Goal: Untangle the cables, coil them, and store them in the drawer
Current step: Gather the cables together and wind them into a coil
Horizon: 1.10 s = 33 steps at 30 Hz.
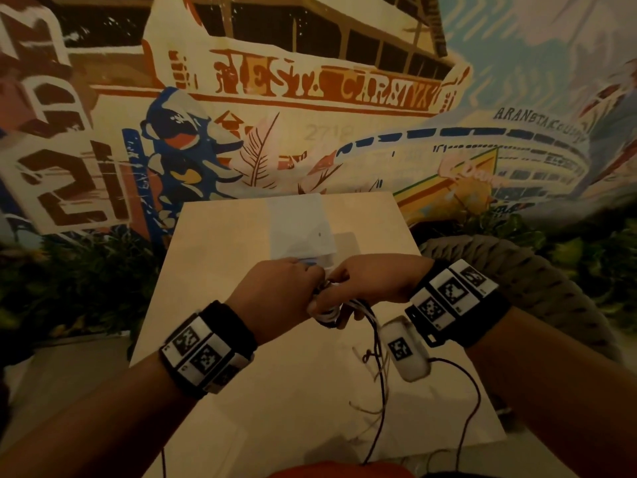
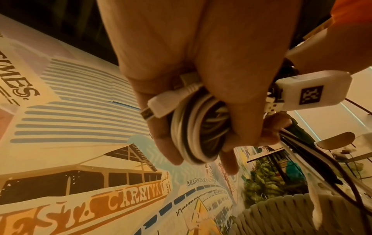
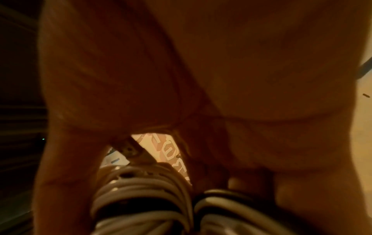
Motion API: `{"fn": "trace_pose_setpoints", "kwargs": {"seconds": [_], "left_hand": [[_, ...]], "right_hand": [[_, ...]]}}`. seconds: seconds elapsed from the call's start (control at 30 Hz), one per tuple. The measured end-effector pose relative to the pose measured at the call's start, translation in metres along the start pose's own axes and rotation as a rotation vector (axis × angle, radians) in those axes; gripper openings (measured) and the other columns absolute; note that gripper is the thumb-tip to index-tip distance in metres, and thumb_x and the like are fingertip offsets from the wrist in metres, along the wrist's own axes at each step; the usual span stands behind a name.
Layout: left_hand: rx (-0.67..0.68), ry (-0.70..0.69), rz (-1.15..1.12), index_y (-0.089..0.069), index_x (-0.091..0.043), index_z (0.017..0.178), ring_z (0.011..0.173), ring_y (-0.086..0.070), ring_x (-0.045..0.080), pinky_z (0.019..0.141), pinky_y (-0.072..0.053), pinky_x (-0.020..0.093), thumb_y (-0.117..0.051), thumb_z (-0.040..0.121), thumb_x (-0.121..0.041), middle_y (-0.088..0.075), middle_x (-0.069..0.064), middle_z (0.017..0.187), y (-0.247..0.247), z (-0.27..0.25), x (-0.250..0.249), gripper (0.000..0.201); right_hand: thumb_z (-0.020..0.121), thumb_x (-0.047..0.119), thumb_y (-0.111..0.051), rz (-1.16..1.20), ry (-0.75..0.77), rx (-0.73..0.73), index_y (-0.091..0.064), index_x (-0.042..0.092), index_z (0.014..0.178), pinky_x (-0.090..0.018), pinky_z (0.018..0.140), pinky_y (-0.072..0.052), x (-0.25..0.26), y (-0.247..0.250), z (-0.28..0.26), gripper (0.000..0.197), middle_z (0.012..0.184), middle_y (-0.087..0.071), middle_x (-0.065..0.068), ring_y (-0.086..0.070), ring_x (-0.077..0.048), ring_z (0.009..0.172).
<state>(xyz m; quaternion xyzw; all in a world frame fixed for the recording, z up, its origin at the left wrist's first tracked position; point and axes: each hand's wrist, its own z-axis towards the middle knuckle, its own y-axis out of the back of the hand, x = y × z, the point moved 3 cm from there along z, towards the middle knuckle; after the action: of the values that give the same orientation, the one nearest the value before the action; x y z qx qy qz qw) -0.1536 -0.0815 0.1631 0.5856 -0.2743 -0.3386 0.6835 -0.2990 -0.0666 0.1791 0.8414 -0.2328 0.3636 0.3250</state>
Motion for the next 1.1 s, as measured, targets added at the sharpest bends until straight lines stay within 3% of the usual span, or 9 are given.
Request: {"fn": "trace_pose_setpoints", "kwargs": {"seconds": [0.13,0.27,0.37,0.5,0.57,0.67,0.83,0.97,1.1], "left_hand": [[0.041,0.016,0.099,-0.062,-0.023,0.074,0.046,-0.050,0.016,0.043,-0.012,0.020,-0.068,0.085,-0.041,-0.050,-0.007,0.053,0.005,0.004,-0.007,0.022],[0.182,0.008,0.221,-0.067,-0.024,0.090,0.060,-0.045,0.016,0.058,-0.034,0.025,-0.048,0.100,-0.037,-0.034,-0.006,0.058,0.001,0.010,-0.013,0.025],[0.276,0.030,0.269,-0.065,-0.024,0.085,0.065,-0.047,0.017,0.063,-0.040,0.028,-0.048,0.099,-0.033,-0.036,-0.005,0.061,0.001,0.012,-0.016,0.024],[0.285,0.025,0.243,-0.047,-0.019,0.061,0.063,-0.045,0.016,0.062,-0.037,0.023,-0.052,0.091,-0.026,-0.034,-0.003,0.056,0.002,0.012,-0.020,0.031],[0.188,0.020,0.243,-0.044,-0.018,0.057,0.059,-0.045,0.015,0.062,-0.031,0.020,-0.058,0.085,-0.028,-0.039,-0.003,0.054,0.004,0.011,-0.018,0.033],[0.199,0.052,0.170,-0.068,-0.021,0.080,0.082,-0.065,0.015,0.074,-0.030,0.018,-0.049,0.095,-0.037,-0.068,-0.002,0.079,0.001,0.007,-0.018,0.029],[0.203,0.004,0.162,-0.070,-0.029,0.106,0.094,-0.069,0.014,0.081,-0.049,0.022,-0.054,0.093,-0.050,-0.073,-0.007,0.100,0.003,0.006,-0.011,0.030],[0.221,0.015,0.012,-0.043,-0.036,0.147,0.116,-0.063,0.013,0.094,-0.051,0.029,-0.066,0.085,-0.058,-0.062,-0.011,0.135,0.006,0.002,0.000,0.069],[0.182,0.106,-0.564,-0.026,-0.049,0.152,0.114,-0.063,0.004,0.098,-0.050,0.023,-0.081,0.071,-0.060,-0.059,-0.015,0.139,-0.001,-0.007,0.024,0.099]], "right_hand": [[0.087,0.031,-0.077,-0.045,-0.045,-0.029,-0.073,0.035,0.077,-0.029,0.078,-0.060,0.001,0.001,0.005,0.011,0.077,-0.076,0.011,-0.074,-0.012,0.082],[0.077,0.038,-0.086,-0.181,-0.067,-0.018,-0.075,0.035,0.080,-0.031,0.077,-0.062,0.006,-0.007,0.010,0.012,0.083,-0.077,0.006,-0.075,-0.012,0.082],[0.079,0.039,-0.083,-0.288,-0.141,-0.078,-0.077,0.019,0.087,-0.026,0.067,-0.058,0.001,-0.012,0.018,0.022,0.080,-0.076,0.003,-0.071,-0.011,0.070],[0.088,0.031,-0.074,-0.347,-0.153,-0.156,-0.071,0.002,0.095,-0.031,0.066,-0.054,-0.008,-0.019,0.022,0.029,0.088,-0.074,-0.013,-0.063,-0.020,0.067],[0.092,0.029,-0.068,-0.364,-0.134,-0.150,-0.069,0.007,0.089,-0.027,0.063,-0.052,-0.011,-0.021,0.020,0.023,0.083,-0.072,-0.009,-0.060,-0.017,0.064],[0.095,0.031,-0.065,-0.349,-0.116,-0.139,-0.067,0.017,0.077,-0.024,0.062,-0.048,-0.014,-0.024,0.018,0.023,0.072,-0.065,0.001,-0.056,-0.012,0.060],[0.097,0.026,-0.062,-0.265,-0.080,-0.104,-0.067,0.015,0.084,-0.025,0.067,-0.052,-0.019,-0.028,0.013,0.017,0.081,-0.070,-0.003,-0.062,-0.014,0.067],[0.097,0.023,-0.062,-0.154,-0.012,-0.070,-0.063,0.026,0.075,-0.026,0.069,-0.055,-0.026,-0.020,0.004,0.022,0.067,-0.066,0.009,-0.062,-0.006,0.058],[0.096,0.025,-0.063,-0.081,0.035,-0.105,-0.065,0.021,0.081,-0.032,0.074,-0.059,-0.039,-0.012,0.001,0.016,0.073,-0.068,0.005,-0.066,-0.011,0.064]]}}
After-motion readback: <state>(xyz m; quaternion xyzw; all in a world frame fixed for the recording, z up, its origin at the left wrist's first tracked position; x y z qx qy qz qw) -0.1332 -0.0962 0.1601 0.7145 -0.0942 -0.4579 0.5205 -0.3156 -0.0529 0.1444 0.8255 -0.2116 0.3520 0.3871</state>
